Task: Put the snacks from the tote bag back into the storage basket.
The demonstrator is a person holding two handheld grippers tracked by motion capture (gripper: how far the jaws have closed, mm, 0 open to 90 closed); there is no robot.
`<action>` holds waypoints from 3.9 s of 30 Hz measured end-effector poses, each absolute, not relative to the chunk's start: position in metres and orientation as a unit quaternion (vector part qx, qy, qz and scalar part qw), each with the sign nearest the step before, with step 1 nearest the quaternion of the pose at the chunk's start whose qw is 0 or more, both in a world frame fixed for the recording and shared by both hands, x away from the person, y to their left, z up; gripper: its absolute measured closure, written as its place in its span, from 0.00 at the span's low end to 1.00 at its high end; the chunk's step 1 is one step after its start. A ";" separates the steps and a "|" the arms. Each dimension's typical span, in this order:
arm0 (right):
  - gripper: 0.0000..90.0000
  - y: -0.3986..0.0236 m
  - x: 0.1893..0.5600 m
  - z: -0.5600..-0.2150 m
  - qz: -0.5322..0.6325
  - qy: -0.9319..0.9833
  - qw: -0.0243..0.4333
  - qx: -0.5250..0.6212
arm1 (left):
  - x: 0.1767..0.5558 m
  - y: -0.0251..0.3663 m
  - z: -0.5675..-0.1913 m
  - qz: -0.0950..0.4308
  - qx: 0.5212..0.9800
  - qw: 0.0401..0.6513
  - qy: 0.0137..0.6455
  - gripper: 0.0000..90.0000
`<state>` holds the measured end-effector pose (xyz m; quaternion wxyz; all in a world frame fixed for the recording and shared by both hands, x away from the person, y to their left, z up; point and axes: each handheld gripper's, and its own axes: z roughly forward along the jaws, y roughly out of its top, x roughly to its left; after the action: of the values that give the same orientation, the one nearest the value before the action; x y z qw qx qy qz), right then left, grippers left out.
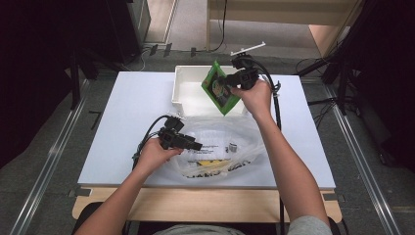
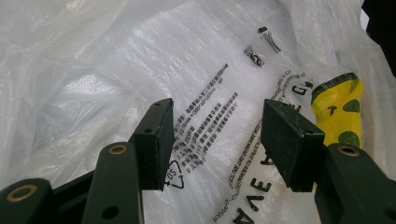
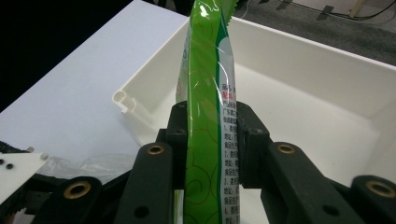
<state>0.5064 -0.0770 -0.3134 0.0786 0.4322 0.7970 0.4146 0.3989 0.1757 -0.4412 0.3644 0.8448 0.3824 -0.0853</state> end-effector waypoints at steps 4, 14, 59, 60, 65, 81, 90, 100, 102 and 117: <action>0.81 -0.074 0.515 -0.315 0.406 0.798 0.084 0.438 | 0.399 0.176 -0.441 -0.087 0.844 0.366 0.383 0.50; 0.81 -0.066 0.540 -0.319 0.403 0.792 0.087 0.450 | 0.400 0.177 -0.442 -0.089 0.843 0.366 0.382 0.51; 0.81 -0.050 0.631 -0.338 0.379 0.750 0.110 0.531 | 0.399 0.177 -0.441 -0.095 0.844 0.371 0.376 0.51; 0.81 -0.050 0.632 -0.339 0.380 0.749 0.108 0.532 | 0.399 0.177 -0.441 -0.096 0.844 0.371 0.375 0.51; 0.81 -0.044 0.634 -0.343 0.376 0.745 0.121 0.537 | 0.397 0.174 -0.441 -0.099 0.845 0.372 0.372 0.51; 0.81 -0.050 0.625 -0.363 0.376 0.747 0.116 0.535 | 0.397 0.171 -0.441 -0.117 0.843 0.378 0.365 0.51; 0.81 -0.050 0.619 -0.374 0.376 0.752 0.115 0.530 | 0.397 0.171 -0.443 -0.110 0.845 0.371 0.368 0.51; 0.81 -0.053 0.617 -0.385 0.376 0.757 0.095 0.527 | 0.397 0.170 -0.444 -0.111 0.848 0.366 0.367 0.51; 0.81 -0.053 0.617 -0.386 0.377 0.758 0.086 0.526 | 0.397 0.170 -0.444 -0.110 0.848 0.366 0.368 0.51; 0.61 -0.053 0.625 -0.397 0.354 0.758 0.112 0.536 | 0.397 0.171 -0.444 -0.108 0.846 0.368 0.370 0.50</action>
<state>0.6251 -0.0526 -0.3974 0.1116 0.5355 0.7585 0.3542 0.3971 0.1709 -0.4443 0.3679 0.8461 0.3702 -0.1084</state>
